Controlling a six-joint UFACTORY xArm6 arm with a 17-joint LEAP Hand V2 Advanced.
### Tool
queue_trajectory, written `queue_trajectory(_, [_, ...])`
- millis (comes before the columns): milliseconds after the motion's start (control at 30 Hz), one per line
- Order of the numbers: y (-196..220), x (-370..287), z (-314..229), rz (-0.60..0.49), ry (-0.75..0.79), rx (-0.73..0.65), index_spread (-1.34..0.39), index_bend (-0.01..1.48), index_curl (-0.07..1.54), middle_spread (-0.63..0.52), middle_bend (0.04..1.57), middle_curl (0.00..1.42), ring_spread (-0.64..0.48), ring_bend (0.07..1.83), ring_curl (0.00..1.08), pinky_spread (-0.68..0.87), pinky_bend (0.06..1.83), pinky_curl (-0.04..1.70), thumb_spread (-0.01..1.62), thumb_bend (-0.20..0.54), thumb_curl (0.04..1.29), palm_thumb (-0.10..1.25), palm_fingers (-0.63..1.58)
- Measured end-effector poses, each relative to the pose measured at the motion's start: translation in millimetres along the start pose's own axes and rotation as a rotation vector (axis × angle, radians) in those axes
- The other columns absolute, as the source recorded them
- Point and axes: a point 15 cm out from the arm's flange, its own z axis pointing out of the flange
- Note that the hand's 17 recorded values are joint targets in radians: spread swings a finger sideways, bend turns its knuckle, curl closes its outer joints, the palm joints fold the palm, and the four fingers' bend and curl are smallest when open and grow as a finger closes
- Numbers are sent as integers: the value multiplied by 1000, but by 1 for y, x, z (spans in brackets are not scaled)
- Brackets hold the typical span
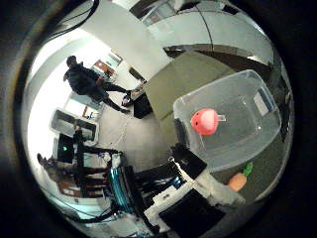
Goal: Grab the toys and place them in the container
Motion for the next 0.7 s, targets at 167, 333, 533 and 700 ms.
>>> queue_trajectory(167, [57, 79, -21, 103, 87, -33, -399, 183, 286, 37, 227, 330, 175, 300, 261, 401, 534, 176, 1044, -28, 339, 616, 73])
queue_trajectory(333, [129, 125, -27, 187, 115, -84, -341, 176, 311, 15, 214, 331, 175, 260, 253, 400, 504, 153, 1053, -25, 334, 603, 147])
queue_trajectory(533, [220, 118, 15, 259, 33, -192, -306, 168, 308, 20, 196, 334, 175, 244, 253, 393, 514, 138, 1054, -24, 329, 598, 162])
queue_trajectory(700, [257, 116, 49, 288, 0, -240, -291, 170, 306, 24, 193, 334, 175, 241, 257, 389, 516, 125, 1058, -25, 324, 594, 162])
